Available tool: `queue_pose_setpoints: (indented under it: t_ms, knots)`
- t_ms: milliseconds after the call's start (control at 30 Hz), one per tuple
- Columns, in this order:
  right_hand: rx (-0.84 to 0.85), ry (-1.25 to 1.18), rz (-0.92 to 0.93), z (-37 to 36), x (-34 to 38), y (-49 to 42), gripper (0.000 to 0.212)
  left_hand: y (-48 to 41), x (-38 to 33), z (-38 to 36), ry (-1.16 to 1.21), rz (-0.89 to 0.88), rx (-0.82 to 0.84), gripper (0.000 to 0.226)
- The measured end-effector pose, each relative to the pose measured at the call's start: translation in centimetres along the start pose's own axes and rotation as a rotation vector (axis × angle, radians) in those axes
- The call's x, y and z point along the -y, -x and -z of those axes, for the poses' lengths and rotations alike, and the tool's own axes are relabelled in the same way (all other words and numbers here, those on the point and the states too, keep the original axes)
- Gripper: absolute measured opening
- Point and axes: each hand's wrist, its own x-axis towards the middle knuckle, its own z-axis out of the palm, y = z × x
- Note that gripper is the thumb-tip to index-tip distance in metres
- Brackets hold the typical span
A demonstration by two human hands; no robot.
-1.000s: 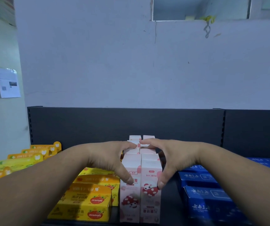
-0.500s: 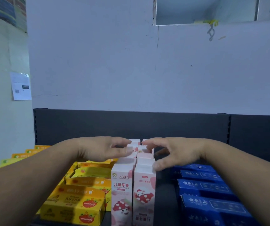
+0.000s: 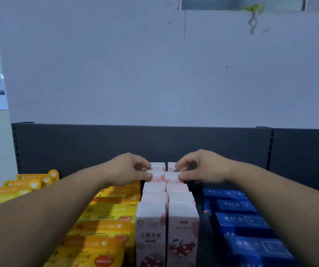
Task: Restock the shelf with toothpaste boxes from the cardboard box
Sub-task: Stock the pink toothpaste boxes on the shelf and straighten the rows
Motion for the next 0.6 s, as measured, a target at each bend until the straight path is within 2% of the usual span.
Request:
queue_pose_setpoints:
  t_ms: [167, 267, 600]
  knots:
    - [0.04, -0.104, -0.058, -0.7, 0.3, -0.3, 0.028, -1.2, 0.8, 0.0, 0.013, -0.062, 0.06, 0.03]
    - [0.03, -0.085, -0.07, -0.8, 0.5, -0.3, 0.029, -1.4, 1.0, 0.2, 0.066, -0.083, 0.072, 0.021]
    - [0.074, -0.166, -0.102, 0.0, 1.6, 1.2, 0.029, -0.6, 1.0, 0.8, 0.177, -0.127, 0.175, 0.017]
